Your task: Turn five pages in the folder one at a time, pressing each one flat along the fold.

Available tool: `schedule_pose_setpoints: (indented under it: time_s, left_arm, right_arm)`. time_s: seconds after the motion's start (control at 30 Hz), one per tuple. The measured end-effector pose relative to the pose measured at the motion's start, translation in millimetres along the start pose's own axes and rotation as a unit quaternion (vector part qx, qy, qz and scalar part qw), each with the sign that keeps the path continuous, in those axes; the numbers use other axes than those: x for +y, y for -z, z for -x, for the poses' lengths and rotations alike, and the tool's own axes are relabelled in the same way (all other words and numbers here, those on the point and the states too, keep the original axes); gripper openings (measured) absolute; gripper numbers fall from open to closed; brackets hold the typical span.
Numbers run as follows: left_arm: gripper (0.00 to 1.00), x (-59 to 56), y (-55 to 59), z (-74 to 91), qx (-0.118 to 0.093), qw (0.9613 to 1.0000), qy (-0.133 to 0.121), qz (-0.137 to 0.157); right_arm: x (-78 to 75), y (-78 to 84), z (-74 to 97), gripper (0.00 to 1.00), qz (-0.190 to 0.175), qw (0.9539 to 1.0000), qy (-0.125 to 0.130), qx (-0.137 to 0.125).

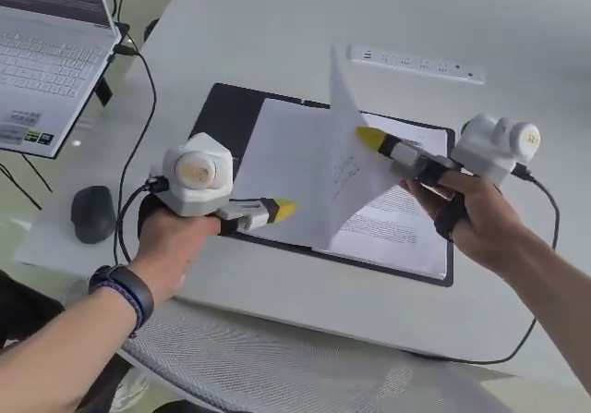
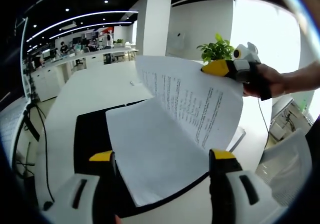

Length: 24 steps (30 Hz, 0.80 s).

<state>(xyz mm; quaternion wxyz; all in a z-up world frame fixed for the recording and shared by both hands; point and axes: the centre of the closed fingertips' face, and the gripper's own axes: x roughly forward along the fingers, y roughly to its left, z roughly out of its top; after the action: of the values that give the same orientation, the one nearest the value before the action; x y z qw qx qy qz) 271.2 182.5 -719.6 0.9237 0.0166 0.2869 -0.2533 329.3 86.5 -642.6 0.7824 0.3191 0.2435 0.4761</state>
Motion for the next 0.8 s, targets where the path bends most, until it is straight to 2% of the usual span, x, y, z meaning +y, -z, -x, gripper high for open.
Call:
schedule_pose_setpoints:
  time_s: [0.17,0.37,0.7,0.73,0.8]
  left_arm:
    - [0.75,15.1,6.7,11.6,-0.001,0.9998,-0.015,0.012]
    - [0.75,25.8,9.7,24.8,-0.003,0.9995,-0.027,0.018]
    - [0.76,26.0,14.7,38.4,-0.006,0.9993,-0.026,0.025]
    - [0.76,26.6,15.8,39.5,-0.005,0.9993,-0.027,0.025]
    - [0.76,28.0,16.9,41.1,-0.006,0.9992,-0.028,0.028]
  right_arm:
    - [4.5,8.3,-20.4,0.0,-0.013,0.9998,-0.012,0.005]
    - [11.3,20.6,-41.9,0.0,-0.017,0.9993,-0.024,0.023]
    - [6.2,42.8,-67.4,0.0,-0.046,0.998,-0.025,0.037]
    - [-1.0,44.1,-68.1,0.0,-0.049,0.9977,-0.025,0.039]
    - [-2.6,48.4,-71.8,0.0,-0.054,0.9974,-0.024,0.042]
